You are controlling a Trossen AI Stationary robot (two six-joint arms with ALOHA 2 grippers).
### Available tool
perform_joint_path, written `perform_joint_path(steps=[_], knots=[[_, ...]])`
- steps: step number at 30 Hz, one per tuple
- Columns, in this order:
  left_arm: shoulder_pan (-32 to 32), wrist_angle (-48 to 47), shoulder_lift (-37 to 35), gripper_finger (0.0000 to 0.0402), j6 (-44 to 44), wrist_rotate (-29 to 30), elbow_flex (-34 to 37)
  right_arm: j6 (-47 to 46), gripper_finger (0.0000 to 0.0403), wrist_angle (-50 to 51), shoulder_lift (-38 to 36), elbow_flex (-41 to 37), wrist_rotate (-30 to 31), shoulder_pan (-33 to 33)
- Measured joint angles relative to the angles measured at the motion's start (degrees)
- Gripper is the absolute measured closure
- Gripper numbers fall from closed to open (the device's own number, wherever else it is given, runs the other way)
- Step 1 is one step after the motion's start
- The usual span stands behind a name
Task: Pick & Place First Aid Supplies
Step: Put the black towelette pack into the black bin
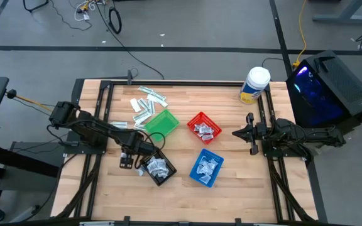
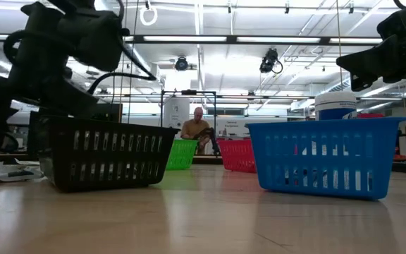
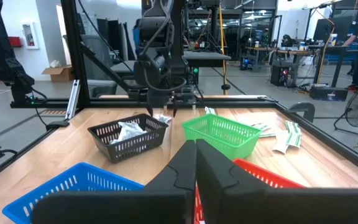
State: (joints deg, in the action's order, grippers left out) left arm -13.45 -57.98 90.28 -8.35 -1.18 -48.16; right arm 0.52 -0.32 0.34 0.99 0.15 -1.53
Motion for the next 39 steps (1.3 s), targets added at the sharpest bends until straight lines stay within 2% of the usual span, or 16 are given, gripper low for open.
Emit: perform_joint_path(steps=[17,21,28,39], knots=[[0.01,5.47,-0.02,0.0070,-1.96,0.51,4.83,0.01,0.0390,0.00,0.00,-0.02,0.00,0.00],[-0.28,6.71,-0.07,0.0081,-1.94,0.45,5.35,0.01,0.0390,0.00,0.02,-0.02,0.01,0.01],[-0.60,7.39,-0.07,0.0127,-1.74,0.33,5.39,0.00,0.0390,0.00,0.02,-0.02,0.00,0.01],[-0.60,7.69,-0.07,0.0247,-1.48,0.54,5.42,0.01,0.0390,0.00,0.02,0.00,-0.01,-0.01]])
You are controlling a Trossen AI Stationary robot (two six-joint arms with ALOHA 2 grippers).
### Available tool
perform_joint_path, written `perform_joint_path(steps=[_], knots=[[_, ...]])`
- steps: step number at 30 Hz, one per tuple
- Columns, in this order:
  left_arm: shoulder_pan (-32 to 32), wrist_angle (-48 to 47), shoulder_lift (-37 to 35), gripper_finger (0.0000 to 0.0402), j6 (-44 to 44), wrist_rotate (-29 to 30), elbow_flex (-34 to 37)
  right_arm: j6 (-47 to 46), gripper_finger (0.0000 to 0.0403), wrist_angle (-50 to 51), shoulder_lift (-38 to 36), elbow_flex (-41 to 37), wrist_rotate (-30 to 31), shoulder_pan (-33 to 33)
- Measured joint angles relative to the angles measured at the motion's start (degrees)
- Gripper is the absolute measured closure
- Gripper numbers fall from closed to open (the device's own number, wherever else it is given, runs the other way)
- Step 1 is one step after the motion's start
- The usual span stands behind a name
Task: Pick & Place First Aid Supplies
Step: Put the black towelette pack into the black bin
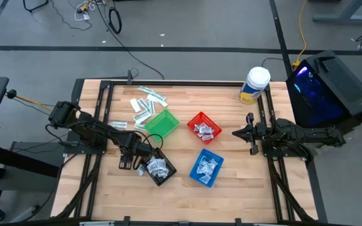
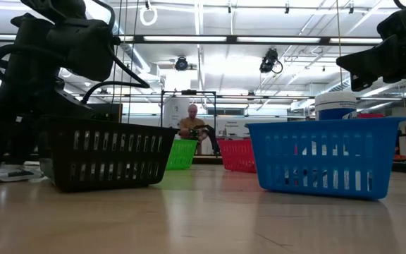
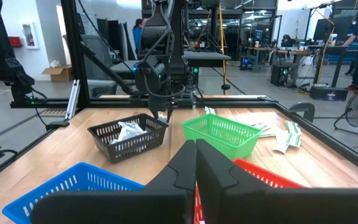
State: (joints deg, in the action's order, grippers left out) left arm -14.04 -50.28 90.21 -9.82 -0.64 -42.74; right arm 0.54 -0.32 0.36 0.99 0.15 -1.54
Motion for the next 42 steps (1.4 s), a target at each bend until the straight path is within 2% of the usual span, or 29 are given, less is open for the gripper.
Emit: perform_joint_path(steps=[6,30,42], knots=[[0.00,0.04,0.00,0.0274,0.02,0.17,0.00,0.00,0.0390,0.00,-0.01,-0.02,0.02,0.01],[0.04,-3.20,0.12,0.0269,0.04,0.83,-2.84,0.00,0.0390,0.00,0.00,0.00,0.00,0.02],[0.04,-6.98,-5.93,0.0268,-0.04,0.46,-7.10,0.00,0.0390,0.00,-0.02,0.00,0.00,0.02]])
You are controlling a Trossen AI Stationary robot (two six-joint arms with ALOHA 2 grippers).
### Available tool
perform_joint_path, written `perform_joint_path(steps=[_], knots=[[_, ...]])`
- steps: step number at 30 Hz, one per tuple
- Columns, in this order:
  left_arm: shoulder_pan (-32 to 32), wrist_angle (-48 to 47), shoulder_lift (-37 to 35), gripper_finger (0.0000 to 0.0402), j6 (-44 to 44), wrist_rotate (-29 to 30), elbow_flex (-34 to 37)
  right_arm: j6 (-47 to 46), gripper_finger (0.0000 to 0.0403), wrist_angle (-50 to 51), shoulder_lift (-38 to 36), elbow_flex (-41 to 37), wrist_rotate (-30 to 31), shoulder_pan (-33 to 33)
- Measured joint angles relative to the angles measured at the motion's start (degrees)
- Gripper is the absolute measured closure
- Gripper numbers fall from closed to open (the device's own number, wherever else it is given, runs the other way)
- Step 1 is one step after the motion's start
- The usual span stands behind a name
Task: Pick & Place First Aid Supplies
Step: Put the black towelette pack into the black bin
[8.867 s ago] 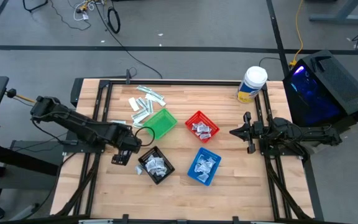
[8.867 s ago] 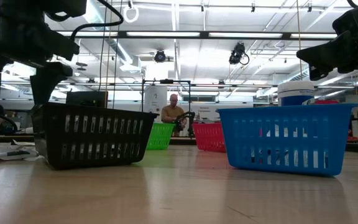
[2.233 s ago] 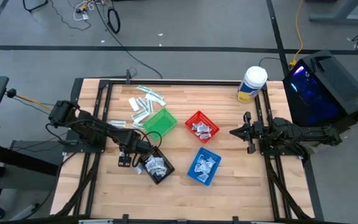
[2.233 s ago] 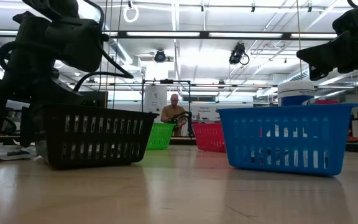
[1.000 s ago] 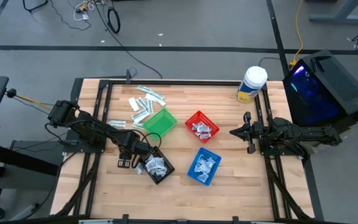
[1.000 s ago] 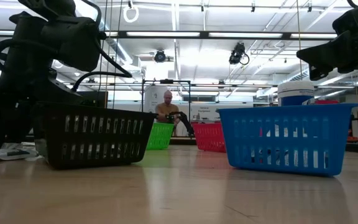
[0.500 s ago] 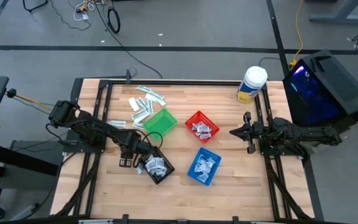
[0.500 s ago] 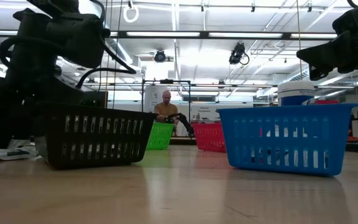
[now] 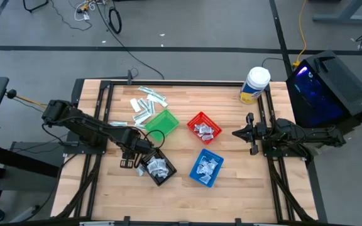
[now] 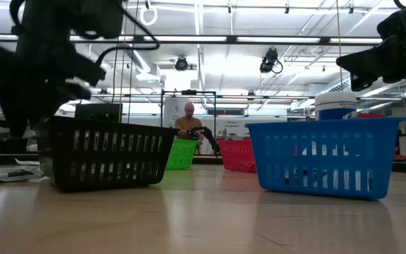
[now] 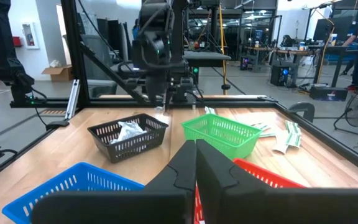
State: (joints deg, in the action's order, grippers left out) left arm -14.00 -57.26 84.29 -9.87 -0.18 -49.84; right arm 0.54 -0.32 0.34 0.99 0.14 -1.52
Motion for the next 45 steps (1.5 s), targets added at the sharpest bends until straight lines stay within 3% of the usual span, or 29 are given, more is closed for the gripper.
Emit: perform_joint_path(steps=[14,32,45], knots=[[-0.11,5.29,-0.30,0.0268,0.09,0.06,-9.67,-0.01,0.0390,0.00,0.00,-0.01,0.01,-0.02],[-2.03,16.34,-0.24,0.0268,0.17,0.12,-9.95,-0.01,0.0390,0.00,0.01,-0.01,0.02,-0.01],[-2.03,19.84,4.79,0.0268,0.45,0.13,-9.95,0.00,0.0390,0.00,0.02,0.00,0.02,0.00]])
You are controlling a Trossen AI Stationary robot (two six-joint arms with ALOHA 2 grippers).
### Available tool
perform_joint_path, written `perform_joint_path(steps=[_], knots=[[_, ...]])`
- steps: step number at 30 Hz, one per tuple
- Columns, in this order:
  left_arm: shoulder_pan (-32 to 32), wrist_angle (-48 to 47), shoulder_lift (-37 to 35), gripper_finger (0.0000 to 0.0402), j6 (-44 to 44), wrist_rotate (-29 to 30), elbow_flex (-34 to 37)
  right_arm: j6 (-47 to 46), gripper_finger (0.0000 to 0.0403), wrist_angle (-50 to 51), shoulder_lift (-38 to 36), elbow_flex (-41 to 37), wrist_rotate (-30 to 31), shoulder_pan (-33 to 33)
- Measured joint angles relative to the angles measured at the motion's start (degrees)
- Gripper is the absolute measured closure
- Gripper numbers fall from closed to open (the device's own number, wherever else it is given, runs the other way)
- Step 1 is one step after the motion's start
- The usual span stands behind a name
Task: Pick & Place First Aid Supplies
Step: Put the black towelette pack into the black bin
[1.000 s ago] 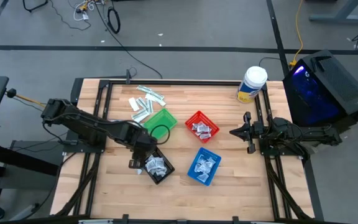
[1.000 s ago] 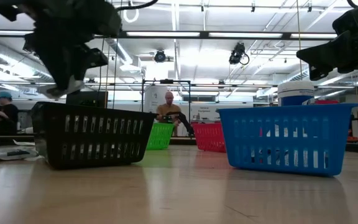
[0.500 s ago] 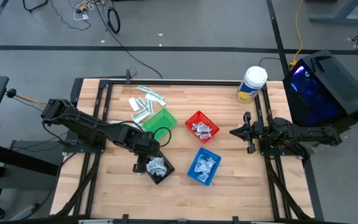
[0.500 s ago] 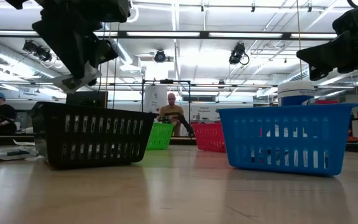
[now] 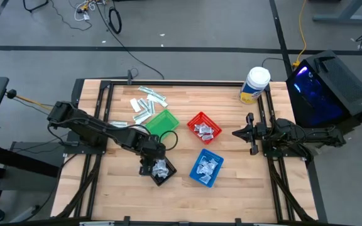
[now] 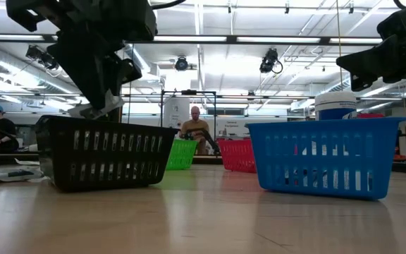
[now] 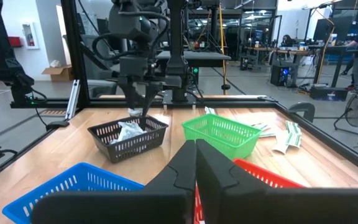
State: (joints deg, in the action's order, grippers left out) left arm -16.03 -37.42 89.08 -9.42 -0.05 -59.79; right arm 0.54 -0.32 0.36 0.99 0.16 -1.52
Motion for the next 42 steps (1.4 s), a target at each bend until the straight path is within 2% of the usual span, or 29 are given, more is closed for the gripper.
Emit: perform_joint_path(steps=[12,21,25,35,42], knots=[[-0.02,0.06,0.00,0.0262,0.25,-0.07,0.00,0.00,0.0390,0.00,-0.02,-0.02,-0.02,0.00],[-0.08,-0.19,-0.02,0.0182,0.08,-0.20,0.00,-0.02,0.0390,0.00,-0.02,-0.01,0.00,-0.01],[-0.09,-0.95,-0.04,0.0163,-0.46,-0.23,0.00,0.00,0.0390,0.00,-0.01,-0.02,-0.01,-0.01],[-1.78,-13.51,-0.95,0.0163,-3.15,-1.62,-6.36,0.00,0.0390,0.00,-0.02,0.00,-0.01,-0.01],[-5.16,-18.55,-3.30,0.0163,-7.17,-1.40,-6.21,-0.01,0.0390,-0.03,-0.02,-0.01,0.00,-0.01]])
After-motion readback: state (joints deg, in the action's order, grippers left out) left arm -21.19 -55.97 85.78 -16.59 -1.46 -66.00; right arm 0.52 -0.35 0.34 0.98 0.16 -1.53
